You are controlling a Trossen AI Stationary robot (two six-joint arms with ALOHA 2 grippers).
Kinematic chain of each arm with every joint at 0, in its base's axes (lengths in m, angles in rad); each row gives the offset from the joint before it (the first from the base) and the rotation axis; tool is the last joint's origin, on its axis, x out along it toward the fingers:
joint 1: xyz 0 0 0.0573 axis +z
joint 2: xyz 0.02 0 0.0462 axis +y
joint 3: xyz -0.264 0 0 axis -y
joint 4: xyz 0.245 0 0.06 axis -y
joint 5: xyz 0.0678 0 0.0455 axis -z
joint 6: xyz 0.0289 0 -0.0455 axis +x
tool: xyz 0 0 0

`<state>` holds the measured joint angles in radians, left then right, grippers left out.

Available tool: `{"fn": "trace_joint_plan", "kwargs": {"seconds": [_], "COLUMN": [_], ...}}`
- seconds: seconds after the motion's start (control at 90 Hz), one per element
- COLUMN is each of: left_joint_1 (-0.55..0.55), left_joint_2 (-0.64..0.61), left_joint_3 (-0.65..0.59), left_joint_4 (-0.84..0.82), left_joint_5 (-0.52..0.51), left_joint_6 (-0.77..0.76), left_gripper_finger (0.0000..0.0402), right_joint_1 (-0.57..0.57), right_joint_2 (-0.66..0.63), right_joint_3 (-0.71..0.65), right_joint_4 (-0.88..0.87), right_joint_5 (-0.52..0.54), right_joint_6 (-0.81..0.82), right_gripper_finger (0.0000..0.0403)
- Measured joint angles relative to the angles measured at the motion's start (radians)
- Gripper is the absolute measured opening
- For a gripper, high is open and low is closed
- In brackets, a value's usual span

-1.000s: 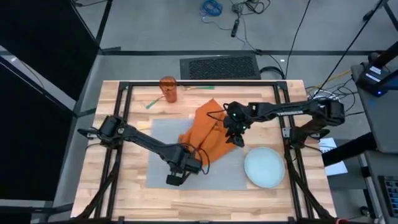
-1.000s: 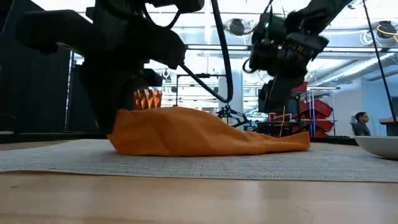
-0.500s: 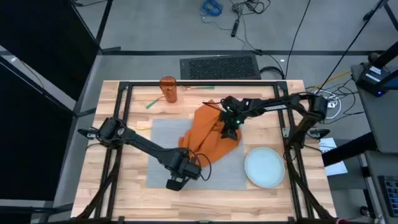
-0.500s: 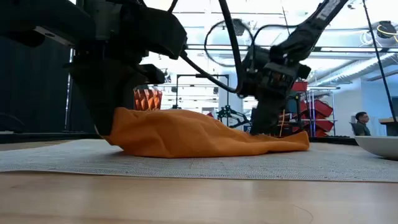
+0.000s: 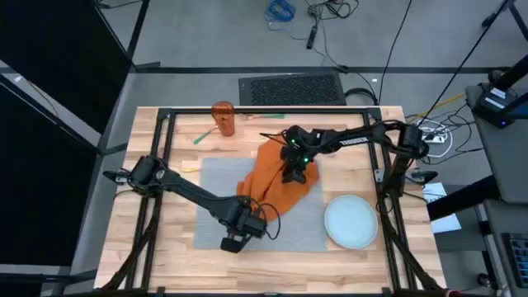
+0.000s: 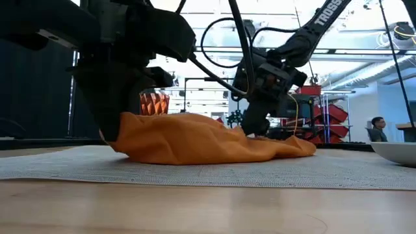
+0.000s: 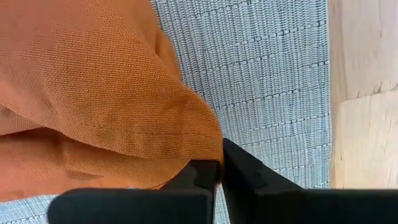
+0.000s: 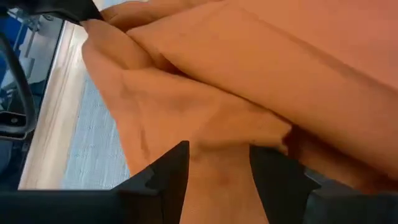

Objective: Set table place
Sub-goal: Fold the orange table napkin

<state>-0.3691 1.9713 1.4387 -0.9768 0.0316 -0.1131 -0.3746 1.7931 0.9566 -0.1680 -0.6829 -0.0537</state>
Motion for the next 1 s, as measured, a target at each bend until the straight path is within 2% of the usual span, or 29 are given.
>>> {"fn": "trace_joint_plan", "kwargs": {"seconds": [0.167, 0.256, 0.378, 0.5, 1.0], "left_joint_1": [0.000, 0.000, 0.002, 0.002, 0.002], "left_joint_2": [0.000, 0.001, 0.004, 0.004, 0.004], "left_joint_3": [0.000, 0.000, -0.010, -0.032, -0.045], "left_joint_4": [0.000, 0.000, 0.000, 0.010, 0.028], "left_joint_5": [-0.002, -0.002, -0.002, -0.002, 0.022], "left_joint_6": [0.006, 0.008, 0.008, 0.007, 0.014], "left_gripper_finger": [0.0000, 0.0000, 0.0000, 0.0000, 0.0000], "right_joint_1": [-0.017, -0.042, -0.075, -0.105, -0.115], "right_joint_2": [-0.002, -0.007, -0.019, -0.023, -0.024], "right_joint_3": [0.000, 0.000, 0.000, 0.000, 0.000], "right_joint_4": [-0.071, -0.090, -0.104, -0.096, -0.032], "right_joint_5": [-0.004, 0.000, -0.002, -0.054, -0.089], "right_joint_6": [-0.057, -0.073, -0.079, -0.074, -0.040], "right_gripper_finger": [0.0026, 0.0008, 0.0030, 0.0060, 0.0157]}}
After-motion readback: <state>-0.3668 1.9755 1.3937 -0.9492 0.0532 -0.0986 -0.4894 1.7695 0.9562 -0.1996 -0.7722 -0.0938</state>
